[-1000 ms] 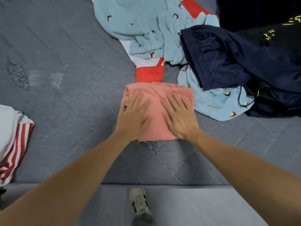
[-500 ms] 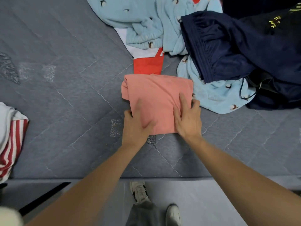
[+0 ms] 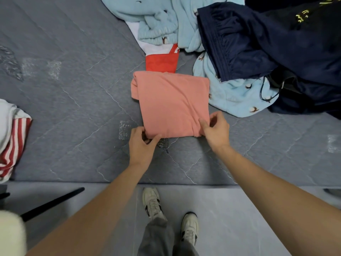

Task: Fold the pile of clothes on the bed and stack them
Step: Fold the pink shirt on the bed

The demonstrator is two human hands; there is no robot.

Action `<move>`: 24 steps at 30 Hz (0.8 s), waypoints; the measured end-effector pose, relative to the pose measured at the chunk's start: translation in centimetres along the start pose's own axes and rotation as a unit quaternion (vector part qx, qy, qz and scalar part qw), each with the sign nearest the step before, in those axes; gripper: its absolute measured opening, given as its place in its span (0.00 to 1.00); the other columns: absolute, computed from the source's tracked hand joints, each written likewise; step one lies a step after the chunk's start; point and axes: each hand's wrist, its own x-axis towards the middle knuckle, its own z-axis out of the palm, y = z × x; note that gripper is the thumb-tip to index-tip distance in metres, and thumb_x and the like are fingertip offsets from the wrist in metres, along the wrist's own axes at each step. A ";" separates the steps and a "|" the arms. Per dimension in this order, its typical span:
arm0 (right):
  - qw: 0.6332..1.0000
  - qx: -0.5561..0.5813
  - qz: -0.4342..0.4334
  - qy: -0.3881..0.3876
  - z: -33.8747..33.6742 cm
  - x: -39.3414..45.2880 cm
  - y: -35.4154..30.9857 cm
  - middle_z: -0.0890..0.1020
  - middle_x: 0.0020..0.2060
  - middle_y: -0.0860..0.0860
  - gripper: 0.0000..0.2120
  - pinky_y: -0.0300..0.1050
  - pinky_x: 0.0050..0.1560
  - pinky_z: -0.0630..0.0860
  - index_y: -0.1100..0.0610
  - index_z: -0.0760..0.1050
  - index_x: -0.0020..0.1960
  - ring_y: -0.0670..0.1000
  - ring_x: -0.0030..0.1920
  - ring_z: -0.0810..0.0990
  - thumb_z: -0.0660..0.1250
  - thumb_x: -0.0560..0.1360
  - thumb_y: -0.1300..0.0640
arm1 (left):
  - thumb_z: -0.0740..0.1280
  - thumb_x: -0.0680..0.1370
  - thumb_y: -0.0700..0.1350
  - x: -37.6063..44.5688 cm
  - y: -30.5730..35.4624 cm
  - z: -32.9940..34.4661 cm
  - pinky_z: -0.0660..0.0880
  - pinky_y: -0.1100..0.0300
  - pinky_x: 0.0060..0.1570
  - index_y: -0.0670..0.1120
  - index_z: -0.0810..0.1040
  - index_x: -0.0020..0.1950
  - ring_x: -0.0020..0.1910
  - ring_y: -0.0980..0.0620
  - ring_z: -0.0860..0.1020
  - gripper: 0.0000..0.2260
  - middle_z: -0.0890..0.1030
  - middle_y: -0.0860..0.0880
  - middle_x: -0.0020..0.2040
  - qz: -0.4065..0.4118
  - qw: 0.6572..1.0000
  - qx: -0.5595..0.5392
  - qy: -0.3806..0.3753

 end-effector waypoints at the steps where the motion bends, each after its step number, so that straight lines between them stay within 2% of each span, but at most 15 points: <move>1: 1.000 0.000 0.005 0.003 -0.1 -0.2 0.1 0.78 0.38 0.48 0.10 0.28 0.37 0.69 0.57 0.73 0.46 0.36 0.36 0.77 0.75 0.76 0.57 | 0.80 0.74 0.44 0.0 -0.1 -0.1 0.74 0.75 0.50 0.46 0.78 0.53 0.51 0.54 0.79 0.13 0.76 0.46 0.55 -0.001 1.000 0.007 0.005; 3: 1.000 -0.001 0.012 -0.001 -0.1 -0.7 0.2 0.81 0.39 0.50 0.08 0.36 0.42 0.72 0.58 0.75 0.45 0.41 0.39 0.78 0.74 0.76 0.57 | 0.78 0.76 0.45 -0.1 -0.3 -0.3 0.72 0.76 0.50 0.48 0.79 0.49 0.49 0.58 0.78 0.10 0.78 0.45 0.54 -0.004 1.000 0.020 0.013; 4: 1.000 -0.002 0.016 -0.008 0.0 -0.9 0.4 0.82 0.41 0.54 0.08 0.43 0.46 0.75 0.59 0.77 0.45 0.48 0.42 0.80 0.73 0.77 0.57 | 0.78 0.77 0.46 -0.1 -0.3 -0.4 0.73 0.72 0.53 0.48 0.79 0.48 0.48 0.58 0.77 0.08 0.78 0.45 0.54 -0.007 1.000 0.018 0.011; 6: 1.000 -0.010 0.021 -0.013 0.1 -1.0 0.7 0.82 0.42 0.59 0.09 0.53 0.50 0.76 0.63 0.77 0.44 0.58 0.44 0.79 0.71 0.79 0.59 | 0.76 0.78 0.46 0.1 -0.5 -0.7 0.76 0.56 0.60 0.47 0.79 0.47 0.49 0.52 0.78 0.07 0.78 0.44 0.53 -0.015 1.000 0.017 -0.005; 8: 1.000 -0.008 0.026 0.009 -0.6 -0.4 1.1 0.79 0.37 0.57 0.10 0.53 0.45 0.73 0.64 0.74 0.42 0.57 0.40 0.75 0.68 0.80 0.61 | 0.74 0.80 0.46 0.4 -0.8 -1.8 0.77 0.44 0.61 0.47 0.79 0.46 0.52 0.44 0.80 0.07 0.79 0.41 0.53 -0.031 0.999 0.021 -0.018; 10: 0.999 -0.010 0.038 0.034 -1.9 0.6 1.8 0.75 0.34 0.53 0.10 0.49 0.40 0.69 0.63 0.72 0.42 0.54 0.38 0.72 0.67 0.80 0.62 | 0.73 0.80 0.46 0.6 -1.3 -3.2 0.78 0.39 0.59 0.49 0.78 0.46 0.54 0.39 0.81 0.06 0.81 0.39 0.53 -0.051 0.999 0.015 -0.013; 12: 0.998 -0.029 0.046 0.022 -2.8 1.1 2.4 0.76 0.34 0.54 0.10 0.49 0.40 0.70 0.64 0.74 0.43 0.53 0.37 0.73 0.69 0.80 0.61 | 0.74 0.80 0.47 0.4 -1.7 -4.0 0.79 0.41 0.59 0.48 0.79 0.47 0.52 0.40 0.82 0.06 0.83 0.40 0.51 -0.058 0.998 0.027 -0.018; 14: 0.998 -0.033 0.060 -0.013 -2.7 1.0 2.8 0.79 0.36 0.56 0.09 0.52 0.44 0.75 0.64 0.76 0.44 0.53 0.39 0.75 0.71 0.79 0.60 | 0.73 0.80 0.46 0.2 -1.8 -4.0 0.79 0.44 0.59 0.43 0.80 0.50 0.51 0.44 0.81 0.07 0.83 0.42 0.51 -0.061 0.997 0.036 -0.034; 17: 0.995 0.027 0.082 -0.041 -2.3 0.7 2.4 0.82 0.41 0.52 0.09 0.52 0.51 0.78 0.61 0.78 0.50 0.51 0.42 0.79 0.74 0.77 0.56 | 0.73 0.81 0.45 0.5 -0.8 -3.4 0.79 0.47 0.60 0.43 0.78 0.56 0.51 0.54 0.80 0.08 0.83 0.48 0.52 -0.079 0.996 -0.036 -0.037; 20: 0.987 0.093 0.116 -0.060 -2.1 1.1 1.3 0.83 0.46 0.51 0.18 0.42 0.51 0.77 0.58 0.78 0.59 0.48 0.46 0.80 0.77 0.75 0.50 | 0.73 0.81 0.50 2.6 0.9 -3.2 0.78 0.53 0.58 0.46 0.75 0.64 0.58 0.52 0.81 0.16 0.81 0.49 0.58 -0.114 0.987 -0.107 -0.032; 22: 0.982 0.118 0.130 -0.067 -1.5 1.7 0.4 0.83 0.49 0.50 0.21 0.38 0.48 0.75 0.58 0.79 0.61 0.45 0.47 0.80 0.78 0.75 0.48 | 0.73 0.80 0.56 4.8 2.2 -2.8 0.77 0.56 0.59 0.45 0.74 0.69 0.61 0.51 0.80 0.23 0.81 0.49 0.61 -0.138 0.983 -0.120 -0.035; 24: 0.977 0.140 0.145 -0.070 -0.5 2.4 -0.8 0.84 0.50 0.48 0.20 0.35 0.45 0.73 0.57 0.80 0.59 0.42 0.46 0.81 0.78 0.74 0.46 | 0.73 0.78 0.60 7.1 3.7 -2.2 0.77 0.56 0.57 0.42 0.74 0.69 0.59 0.52 0.81 0.28 0.82 0.49 0.61 -0.169 0.976 -0.132 -0.032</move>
